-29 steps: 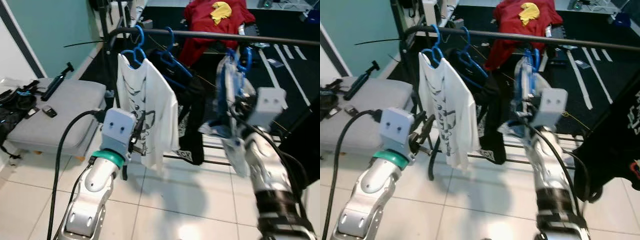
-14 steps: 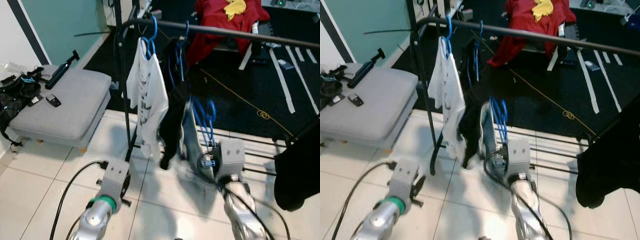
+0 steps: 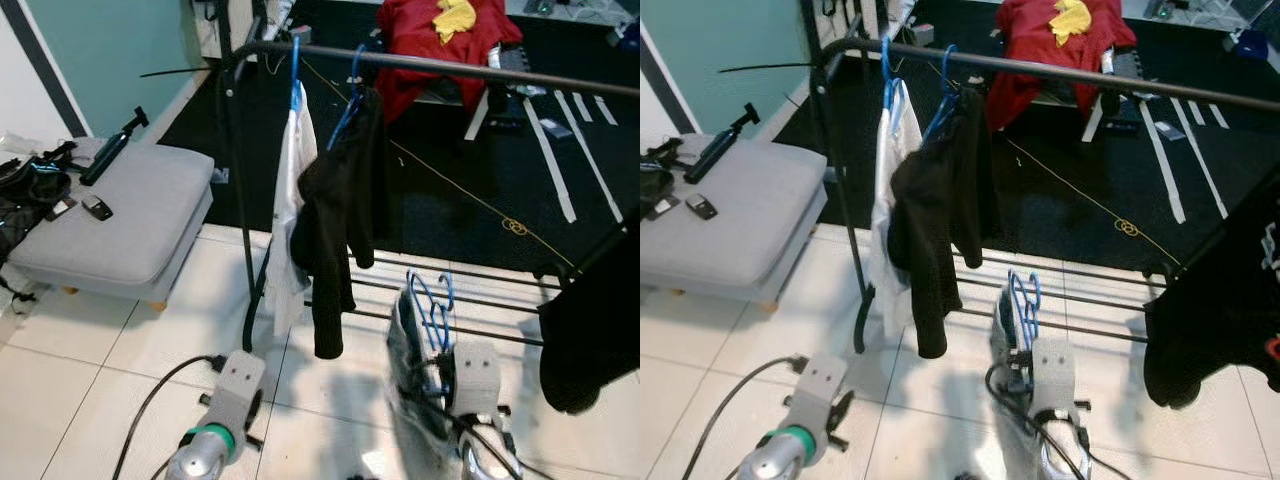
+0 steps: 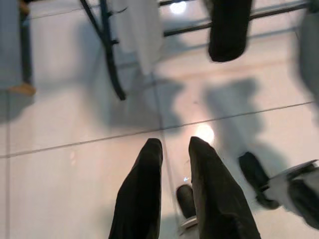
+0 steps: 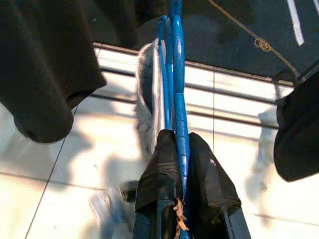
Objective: Hang hanger
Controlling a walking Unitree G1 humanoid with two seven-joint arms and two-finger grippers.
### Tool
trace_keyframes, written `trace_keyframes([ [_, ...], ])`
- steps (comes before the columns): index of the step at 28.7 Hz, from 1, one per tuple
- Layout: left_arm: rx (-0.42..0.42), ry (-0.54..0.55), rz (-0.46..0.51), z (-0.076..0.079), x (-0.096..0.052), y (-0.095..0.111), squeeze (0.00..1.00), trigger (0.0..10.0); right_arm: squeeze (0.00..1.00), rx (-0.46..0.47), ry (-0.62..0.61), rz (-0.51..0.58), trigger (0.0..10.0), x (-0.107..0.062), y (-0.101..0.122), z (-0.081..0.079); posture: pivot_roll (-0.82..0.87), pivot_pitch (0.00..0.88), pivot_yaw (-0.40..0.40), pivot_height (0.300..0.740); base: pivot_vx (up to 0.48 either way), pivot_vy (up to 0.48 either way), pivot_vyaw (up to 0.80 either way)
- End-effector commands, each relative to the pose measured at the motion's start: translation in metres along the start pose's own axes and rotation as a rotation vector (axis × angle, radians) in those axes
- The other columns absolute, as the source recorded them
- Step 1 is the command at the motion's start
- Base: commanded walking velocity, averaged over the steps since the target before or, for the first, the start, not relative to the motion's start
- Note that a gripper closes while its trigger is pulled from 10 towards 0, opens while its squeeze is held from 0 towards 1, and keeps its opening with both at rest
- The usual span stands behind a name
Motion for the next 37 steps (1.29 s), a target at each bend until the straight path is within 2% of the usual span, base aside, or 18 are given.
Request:
trace_keyframes([
  [1, -0.007, 0.044, -0.042, -0.007, -0.004, -0.019, 0.0, 10.0, 0.0, 0.011, 0.062, 0.019, 10.0, -0.002, 0.003, -0.009, -0.14, 0.102, 0.056, 0.74, 0.0, 0.0, 0.0],
  [6, 0.026, 0.062, 0.03, -0.011, -0.005, -0.015, 0.0, 10.0, 0.0, 0.017, 0.122, -0.002, 10.0, -0.004, -0.003, -0.02, -0.14, 0.098, 0.059, 0.74, 0.0, 0.0, 0.0],
  [12, 0.002, 0.035, 0.027, -0.006, -0.003, -0.015, 0.0, 10.0, 0.0, 0.014, 0.14, 0.013, 10.0, 0.003, 0.0, -0.028, -0.14, 0.095, 0.057, 0.74, 0.0, 0.0, 0.0],
  [31, -0.007, 0.052, 0.075, -0.008, 0.0, -0.01, 0.0, 10.0, 0.0, 0.017, 0.155, 0.021, 10.0, 0.008, 0.002, -0.029, -0.13, 0.091, 0.057, 0.74, 0.0, 0.0, 0.0],
  [37, -0.007, 0.031, 0.101, -0.006, 0.0, -0.007, 0.0, 10.0, 0.0, 0.017, 0.155, 0.025, 10.0, 0.009, 0.002, -0.029, -0.13, 0.088, 0.058, 0.74, 0.0, -0.334, 0.0],
])
Point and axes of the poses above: a point about 5 cm out from each wrist's last joint towards the gripper, its own x axis pointing out of the wrist towards the gripper, its own y axis along the axis of the wrist's last joint, z = x × y, the point moved 3 cm from there along x, pointing out of the wrist towards the gripper, and after that the axes turned 6 degrees about x, right-handed, at the moved point
